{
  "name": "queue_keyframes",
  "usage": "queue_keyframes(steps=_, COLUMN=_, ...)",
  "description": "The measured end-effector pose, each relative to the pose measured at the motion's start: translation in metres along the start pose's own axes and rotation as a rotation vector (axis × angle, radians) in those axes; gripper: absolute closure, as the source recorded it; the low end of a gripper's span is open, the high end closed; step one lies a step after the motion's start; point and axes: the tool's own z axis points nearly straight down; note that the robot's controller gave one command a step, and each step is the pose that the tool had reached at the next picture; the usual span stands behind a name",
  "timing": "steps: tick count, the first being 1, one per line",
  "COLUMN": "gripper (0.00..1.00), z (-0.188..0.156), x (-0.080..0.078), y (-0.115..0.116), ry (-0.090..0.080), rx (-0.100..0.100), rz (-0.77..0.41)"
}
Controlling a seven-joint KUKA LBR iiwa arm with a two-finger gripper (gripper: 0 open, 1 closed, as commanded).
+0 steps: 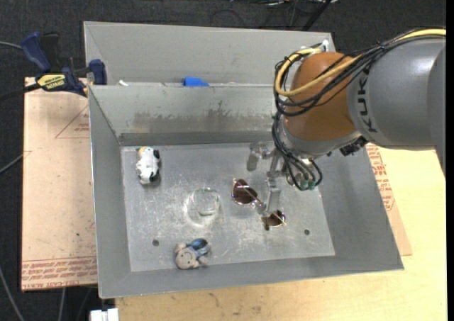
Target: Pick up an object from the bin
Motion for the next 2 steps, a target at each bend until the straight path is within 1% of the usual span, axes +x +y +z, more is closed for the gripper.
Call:
queue_keyframes(steps=1, gripper=0.0, z=-0.005, x=-0.002, y=0.0, ry=-0.007, rx=0.0, rz=0.0)
queue_keyframes(steps=2, gripper=0.0, z=0.007, x=-0.012, y=-0.003, ry=-0.013, rx=0.0, rz=-0.067)
